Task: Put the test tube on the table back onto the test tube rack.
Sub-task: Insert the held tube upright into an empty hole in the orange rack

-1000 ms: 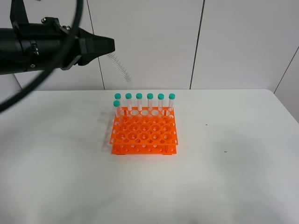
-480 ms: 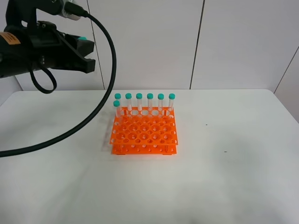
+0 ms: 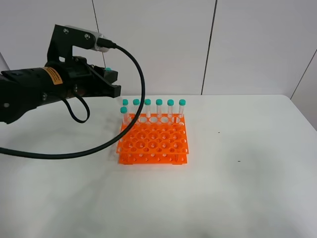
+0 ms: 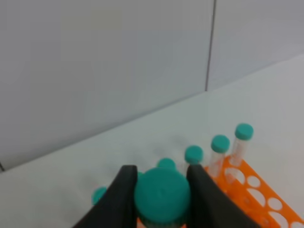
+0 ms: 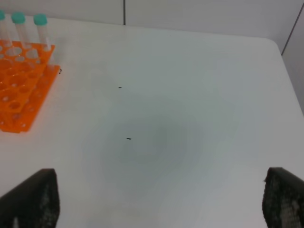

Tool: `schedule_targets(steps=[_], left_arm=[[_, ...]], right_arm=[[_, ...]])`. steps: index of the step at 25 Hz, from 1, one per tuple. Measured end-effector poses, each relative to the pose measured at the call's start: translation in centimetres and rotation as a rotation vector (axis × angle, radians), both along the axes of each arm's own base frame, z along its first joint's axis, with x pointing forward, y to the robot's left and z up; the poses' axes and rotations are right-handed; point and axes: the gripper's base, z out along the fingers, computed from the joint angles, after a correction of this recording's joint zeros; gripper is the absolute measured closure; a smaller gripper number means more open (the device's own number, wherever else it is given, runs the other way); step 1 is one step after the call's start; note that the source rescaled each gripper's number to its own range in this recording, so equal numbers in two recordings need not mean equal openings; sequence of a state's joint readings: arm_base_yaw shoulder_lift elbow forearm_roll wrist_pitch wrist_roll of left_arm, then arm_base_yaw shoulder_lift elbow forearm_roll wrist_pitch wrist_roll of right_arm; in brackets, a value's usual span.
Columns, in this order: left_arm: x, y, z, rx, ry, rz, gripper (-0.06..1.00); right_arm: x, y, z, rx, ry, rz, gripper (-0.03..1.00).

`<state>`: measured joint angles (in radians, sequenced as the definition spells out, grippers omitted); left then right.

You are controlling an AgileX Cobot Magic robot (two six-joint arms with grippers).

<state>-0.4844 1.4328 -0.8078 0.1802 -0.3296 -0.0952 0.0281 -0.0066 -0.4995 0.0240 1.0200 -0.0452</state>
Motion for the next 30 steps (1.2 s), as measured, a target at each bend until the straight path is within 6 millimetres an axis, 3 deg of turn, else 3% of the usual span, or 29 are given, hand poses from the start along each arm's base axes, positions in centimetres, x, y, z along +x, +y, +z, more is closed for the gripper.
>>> schedule_targets(steps=[5,12,19,30], left_arm=[[1.7,-2.9,-1.4,0.001,0.022,-0.052,0.93],[5.3,-5.2,-4.0,0.056,0.041,-0.073,0.93],[6.8,-4.5,-6.6,0.168,0.052,-0.085,0.93],[7.7,-3.1,-6.4,0.159,0.038,-0.045,0.93]], right_arm=[[0.0,0.0,0.0,0.000,0.000,0.000,0.03],[0.0,0.0,0.0,0.000,0.000,0.000,0.03],[0.0,0.0,0.0,0.000,0.000,0.000,0.03],[0.0,0.0,0.0,0.000,0.000,0.000,0.03]])
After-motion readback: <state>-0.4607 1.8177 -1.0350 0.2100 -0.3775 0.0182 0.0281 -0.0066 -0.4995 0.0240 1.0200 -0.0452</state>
